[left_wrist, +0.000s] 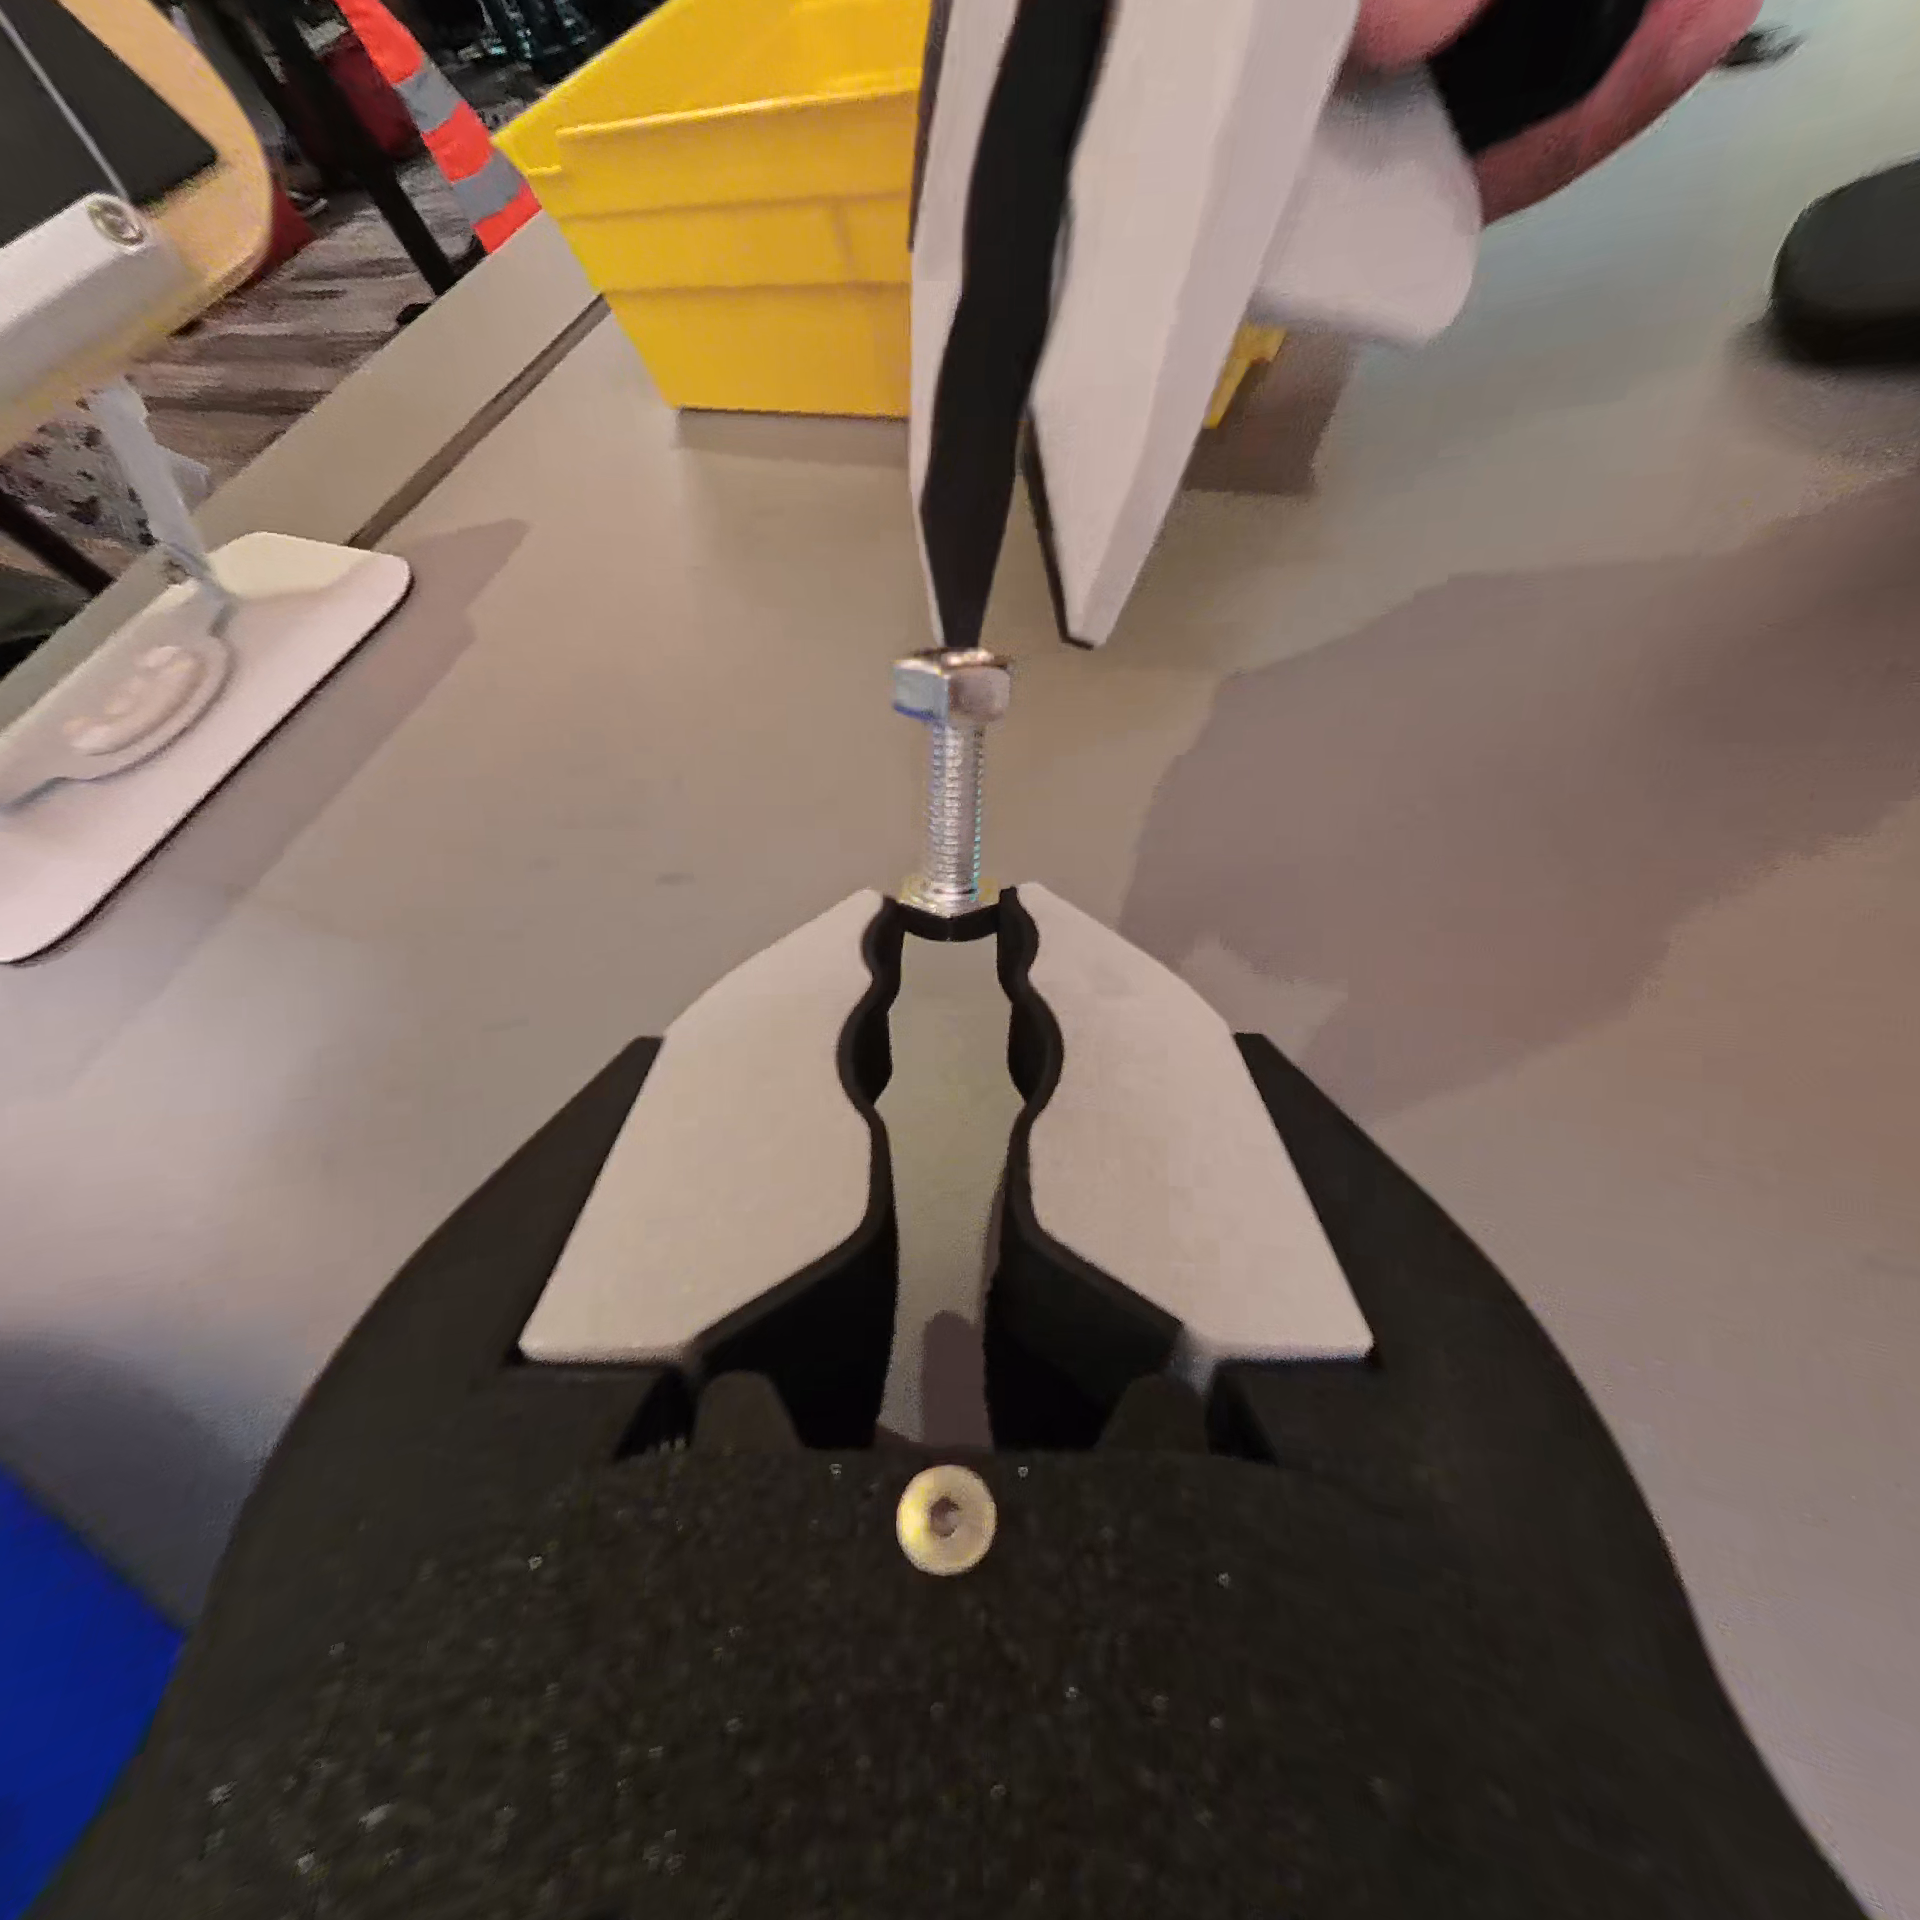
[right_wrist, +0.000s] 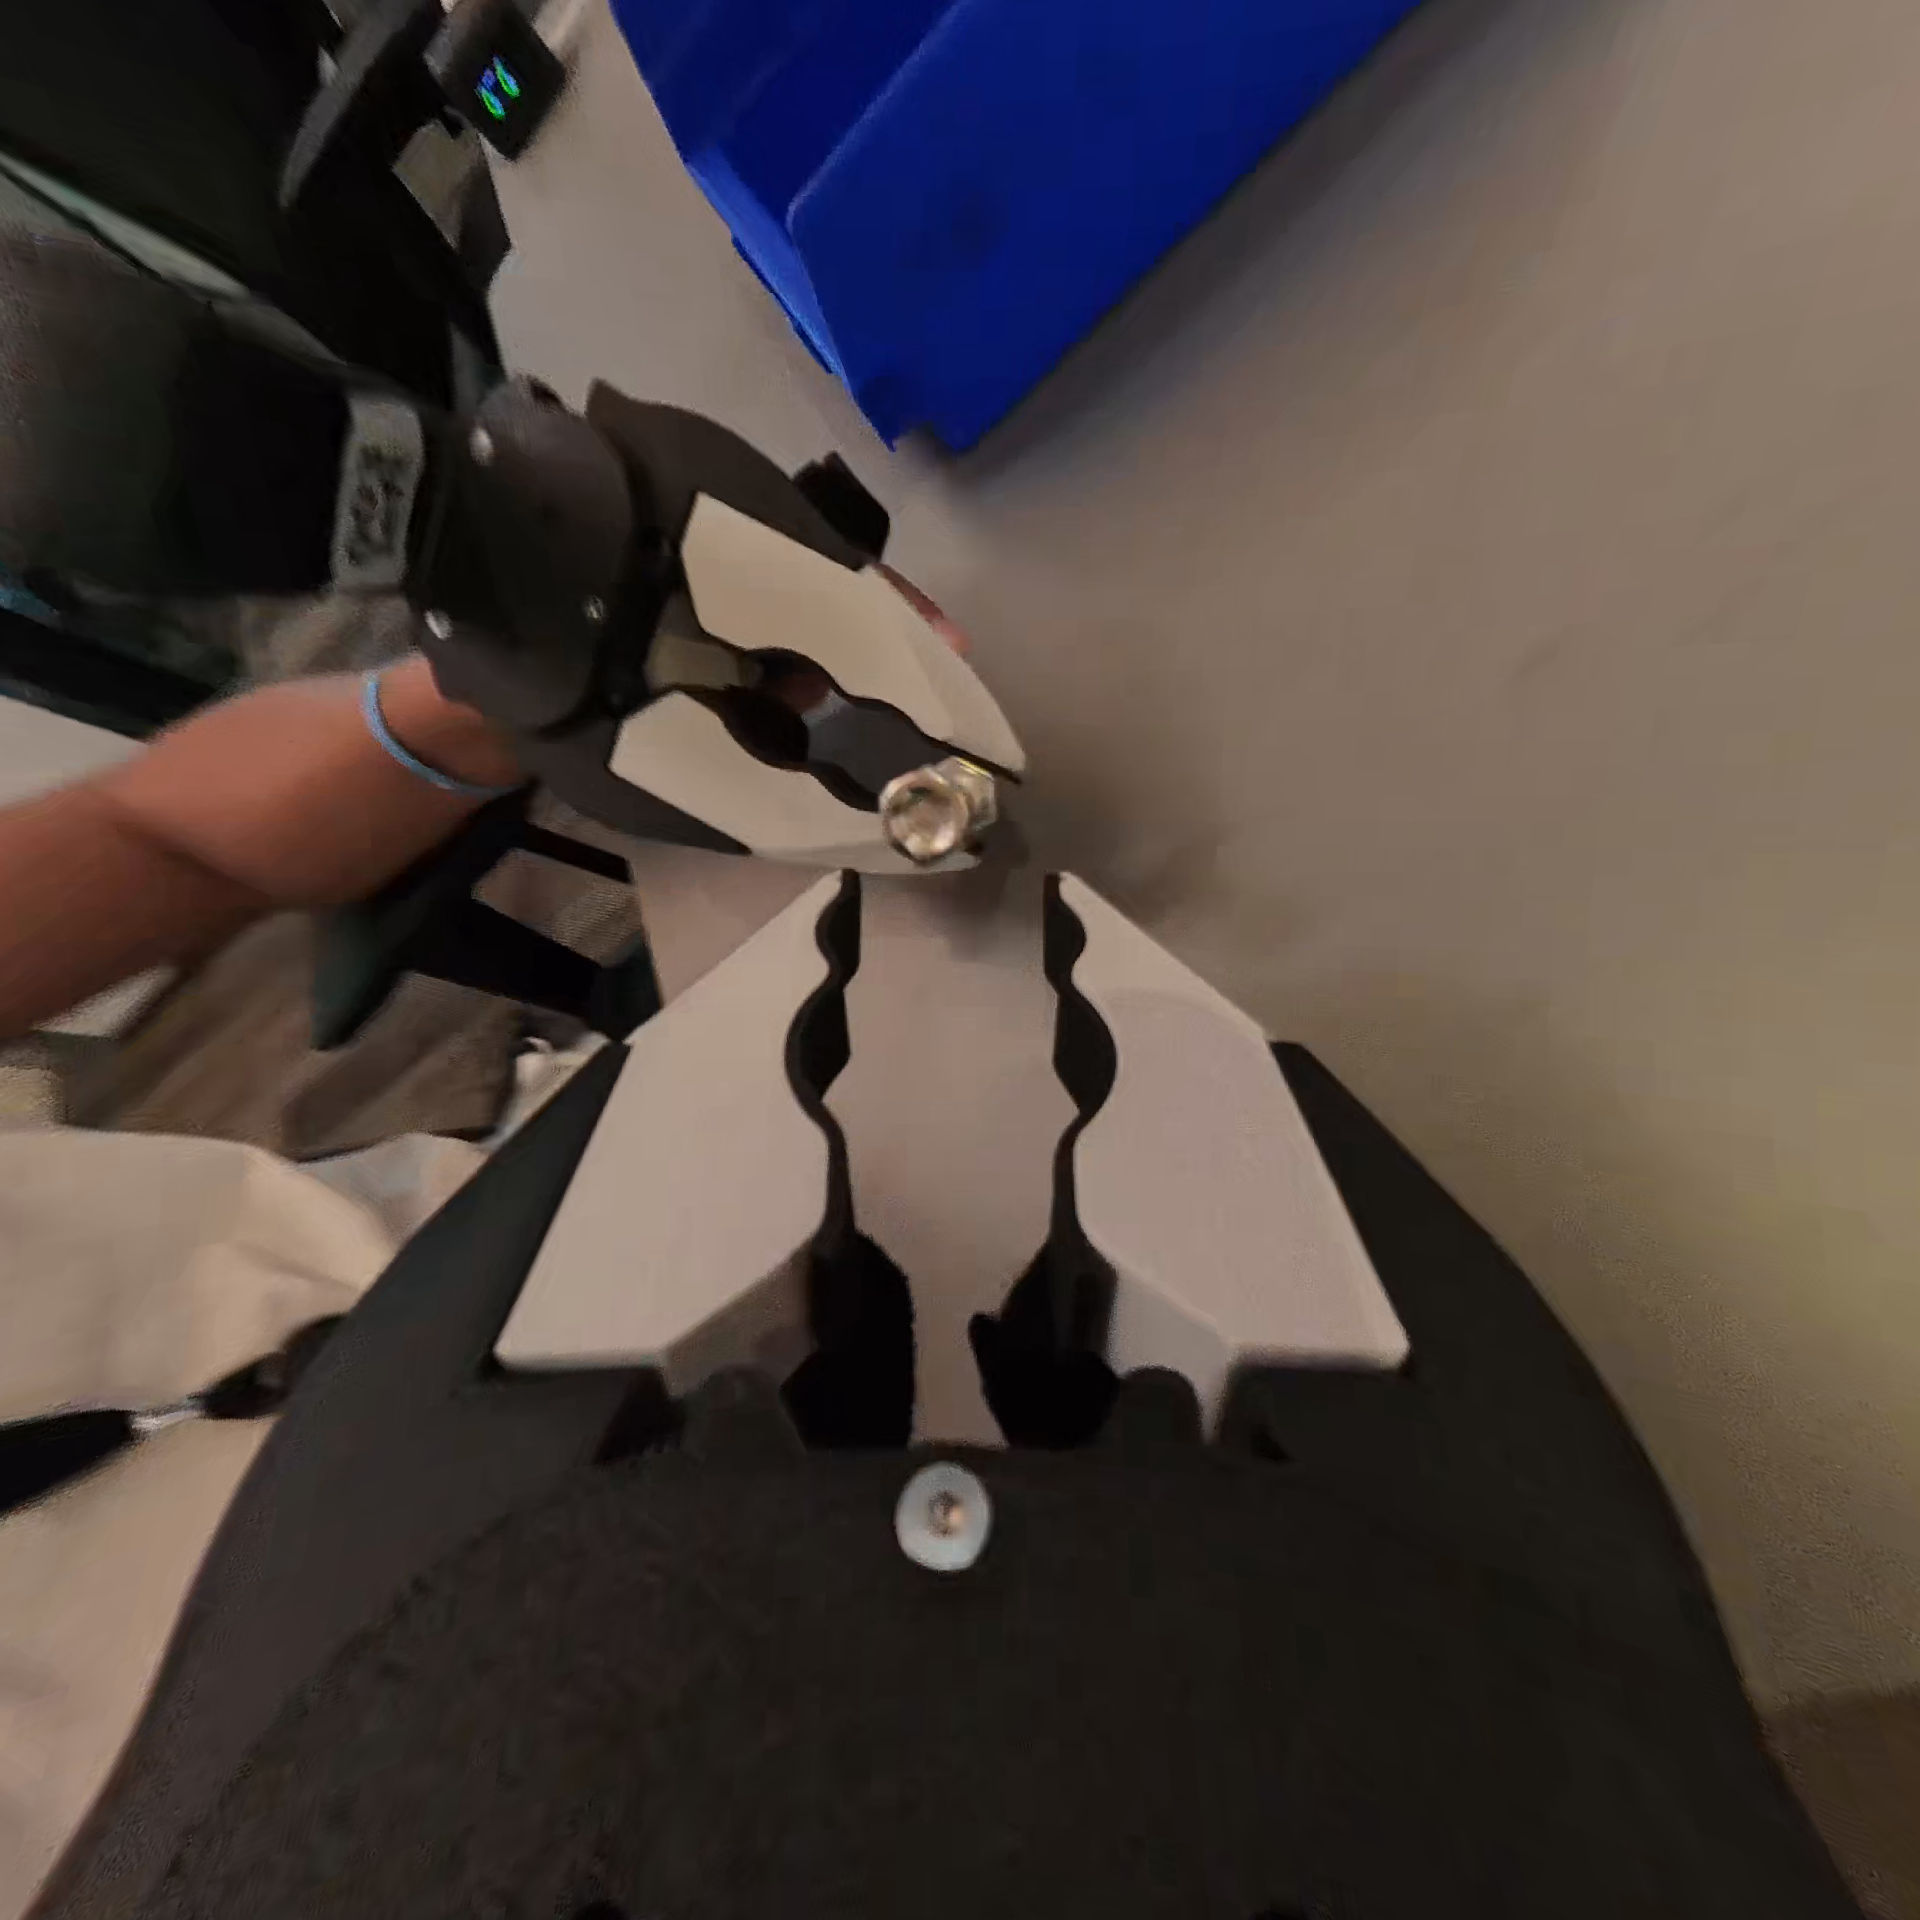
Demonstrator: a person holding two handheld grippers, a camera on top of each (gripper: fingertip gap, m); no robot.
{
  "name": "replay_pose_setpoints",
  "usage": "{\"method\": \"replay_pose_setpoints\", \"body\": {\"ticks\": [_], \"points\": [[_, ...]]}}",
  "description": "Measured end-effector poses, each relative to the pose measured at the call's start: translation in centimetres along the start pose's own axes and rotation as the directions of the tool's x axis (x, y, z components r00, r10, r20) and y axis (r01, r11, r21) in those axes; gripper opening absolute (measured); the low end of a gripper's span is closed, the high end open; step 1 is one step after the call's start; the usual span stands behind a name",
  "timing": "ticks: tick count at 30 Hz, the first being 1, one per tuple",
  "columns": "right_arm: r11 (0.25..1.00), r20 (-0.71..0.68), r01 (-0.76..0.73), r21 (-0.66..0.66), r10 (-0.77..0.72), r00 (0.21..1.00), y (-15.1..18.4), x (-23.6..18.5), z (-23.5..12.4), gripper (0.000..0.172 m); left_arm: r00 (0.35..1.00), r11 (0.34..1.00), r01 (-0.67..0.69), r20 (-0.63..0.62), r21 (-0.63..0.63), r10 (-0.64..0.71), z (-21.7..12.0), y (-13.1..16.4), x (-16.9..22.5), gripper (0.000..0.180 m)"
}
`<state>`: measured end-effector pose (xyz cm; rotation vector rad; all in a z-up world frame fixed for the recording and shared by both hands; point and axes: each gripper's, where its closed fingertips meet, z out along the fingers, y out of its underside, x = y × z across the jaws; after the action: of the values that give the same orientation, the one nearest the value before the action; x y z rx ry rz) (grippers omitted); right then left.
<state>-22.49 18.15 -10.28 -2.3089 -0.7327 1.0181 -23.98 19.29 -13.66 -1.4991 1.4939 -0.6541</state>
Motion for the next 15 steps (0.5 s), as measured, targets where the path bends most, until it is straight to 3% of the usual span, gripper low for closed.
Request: {"method": "replay_pose_setpoints", "body": {"ticks": [3,6,8,12,15], "points": [[0.996,0.012,-0.094,-0.003,0.094,0.996,-0.4,0.0,0.7,0.034,0.999,0.999,-0.034,0.020,-0.032,0.035,0.2,0.4,-0.1,0.018],[0.997,-0.052,-0.072,-0.019,0.071,0.996,-0.3,0.7,1.2,0.031,0.999,0.998,-0.037,0.021,-0.043,0.038,0.4,0.6,0.0,0.018],[0.998,-0.048,-0.061,-0.035,0.059,0.997,-0.2,0.3,1.5,0.020,0.999,0.998,-0.041,0.022,-0.049,0.042,0.4,0.7,0.0,0.018],[0.996,-0.110,0.051,-0.068,-0.058,0.992,-0.1,0.2,1.7,0.017,0.999,0.998,-0.038,0.010,-0.055,0.038,0.3,0.9,0.0,0.017],[0.961,-0.108,0.244,-0.132,-0.258,0.960,0.2,-0.5,1.6,0.017,0.999,0.999,-0.019,-0.039,-0.035,0.018,0.1,0.7,0.6,0.018]]}}
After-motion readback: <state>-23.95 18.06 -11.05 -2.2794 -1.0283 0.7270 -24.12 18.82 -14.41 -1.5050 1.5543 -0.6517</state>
